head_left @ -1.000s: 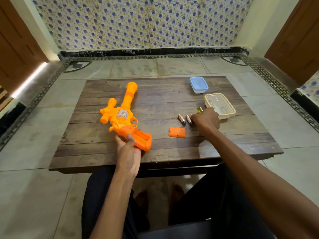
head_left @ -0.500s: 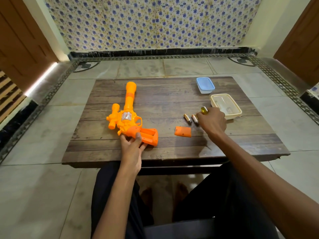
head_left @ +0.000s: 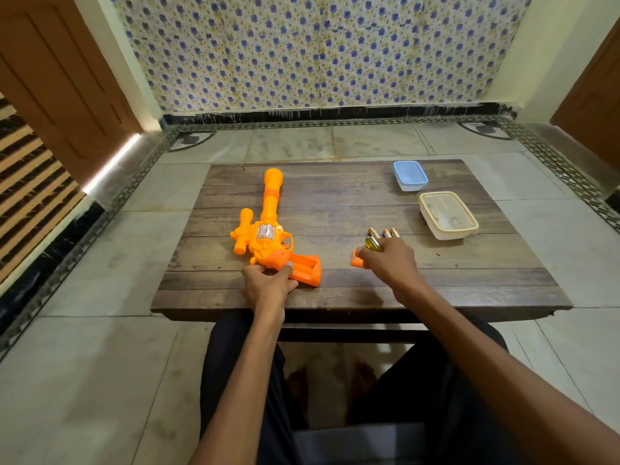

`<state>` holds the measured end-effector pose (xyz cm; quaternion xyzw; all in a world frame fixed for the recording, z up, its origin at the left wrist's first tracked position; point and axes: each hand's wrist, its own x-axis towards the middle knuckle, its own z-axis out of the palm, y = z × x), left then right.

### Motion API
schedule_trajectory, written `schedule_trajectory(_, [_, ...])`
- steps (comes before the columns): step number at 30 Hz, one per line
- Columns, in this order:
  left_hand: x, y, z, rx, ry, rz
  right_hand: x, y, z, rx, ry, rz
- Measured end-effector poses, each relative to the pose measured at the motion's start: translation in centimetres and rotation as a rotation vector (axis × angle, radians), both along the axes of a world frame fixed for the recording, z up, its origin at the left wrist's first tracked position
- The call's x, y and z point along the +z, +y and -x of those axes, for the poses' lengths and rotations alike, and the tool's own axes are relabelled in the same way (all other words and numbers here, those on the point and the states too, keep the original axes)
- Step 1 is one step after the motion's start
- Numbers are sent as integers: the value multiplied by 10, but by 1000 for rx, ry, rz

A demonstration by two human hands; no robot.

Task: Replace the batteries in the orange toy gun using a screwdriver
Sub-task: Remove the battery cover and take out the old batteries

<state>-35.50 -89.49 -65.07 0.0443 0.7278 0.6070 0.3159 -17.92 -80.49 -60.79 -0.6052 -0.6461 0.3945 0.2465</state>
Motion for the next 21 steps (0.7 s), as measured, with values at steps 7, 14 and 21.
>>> schedule_trajectory(7, [26,-4,-26,-39,251,136,6,14,-27,9,133,127])
schedule_trajectory(14, [36,19,-69,-480,371,-109,3,37,-92,-109,-169,-43])
schedule_trajectory(21, [25,37,-101,-642,430,-28,-14,59,-159,-219,-359,-225])
